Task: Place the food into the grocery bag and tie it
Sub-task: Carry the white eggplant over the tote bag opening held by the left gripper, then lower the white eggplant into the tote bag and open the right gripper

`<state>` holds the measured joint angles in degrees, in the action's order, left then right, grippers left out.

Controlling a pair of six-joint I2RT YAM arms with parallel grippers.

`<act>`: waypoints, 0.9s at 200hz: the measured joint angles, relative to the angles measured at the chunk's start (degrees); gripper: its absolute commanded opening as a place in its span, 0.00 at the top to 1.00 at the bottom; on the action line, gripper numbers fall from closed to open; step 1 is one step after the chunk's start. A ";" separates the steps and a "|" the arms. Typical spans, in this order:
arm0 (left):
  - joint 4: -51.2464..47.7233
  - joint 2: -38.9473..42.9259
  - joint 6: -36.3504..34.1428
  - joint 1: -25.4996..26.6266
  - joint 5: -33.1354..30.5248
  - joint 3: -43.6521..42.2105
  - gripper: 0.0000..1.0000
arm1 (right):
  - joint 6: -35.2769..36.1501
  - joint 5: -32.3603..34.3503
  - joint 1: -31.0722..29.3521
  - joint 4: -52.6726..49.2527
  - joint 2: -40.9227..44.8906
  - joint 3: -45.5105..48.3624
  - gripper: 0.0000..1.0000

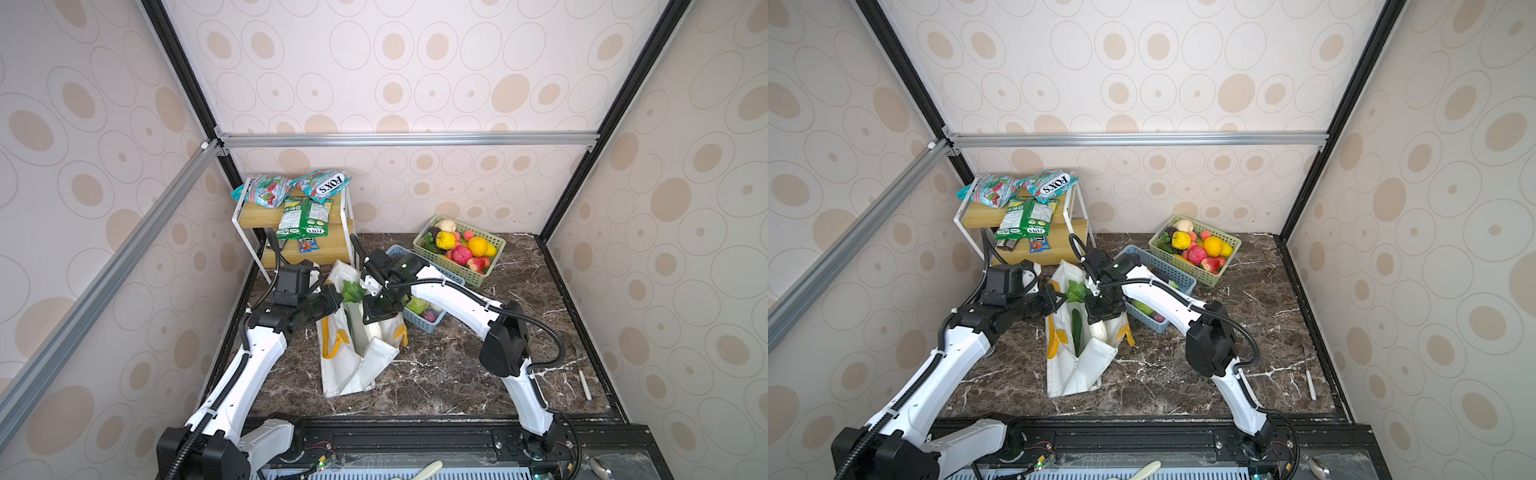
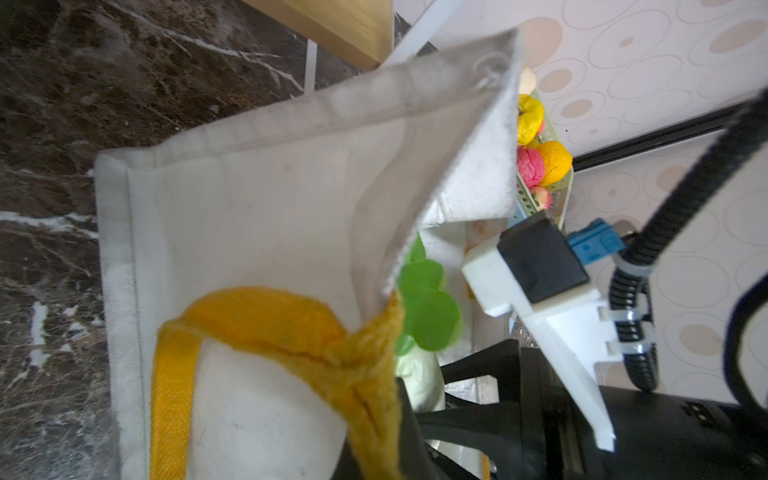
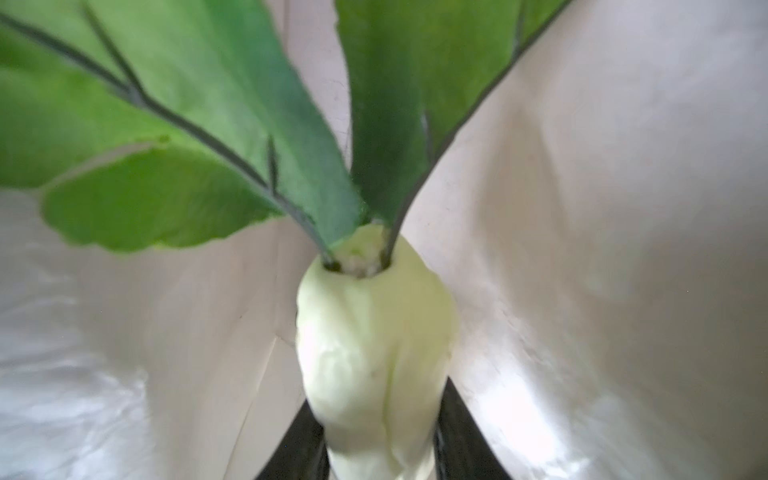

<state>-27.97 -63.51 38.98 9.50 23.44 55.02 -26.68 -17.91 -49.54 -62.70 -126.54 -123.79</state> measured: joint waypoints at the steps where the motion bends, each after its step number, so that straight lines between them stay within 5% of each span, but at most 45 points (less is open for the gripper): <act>1: 0.04 0.04 0.00 0.00 0.11 0.00 1.00 | -0.13 0.02 0.02 -0.13 0.00 -0.04 0.63; 73: 2.25 1.18 -0.83 2.08 4.37 -0.09 1.00 | -3.96 -3.89 0.33 -1.22 0.55 -2.69 0.63; 180: 4.68 1.16 -0.24 2.73 6.08 -0.17 1.00 | -6.14 -5.64 0.20 12.87 0.55 8.96 0.63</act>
<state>-23.29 -62.35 38.74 12.23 29.52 54.85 -32.82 -23.55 -49.34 -49.82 -125.99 -114.83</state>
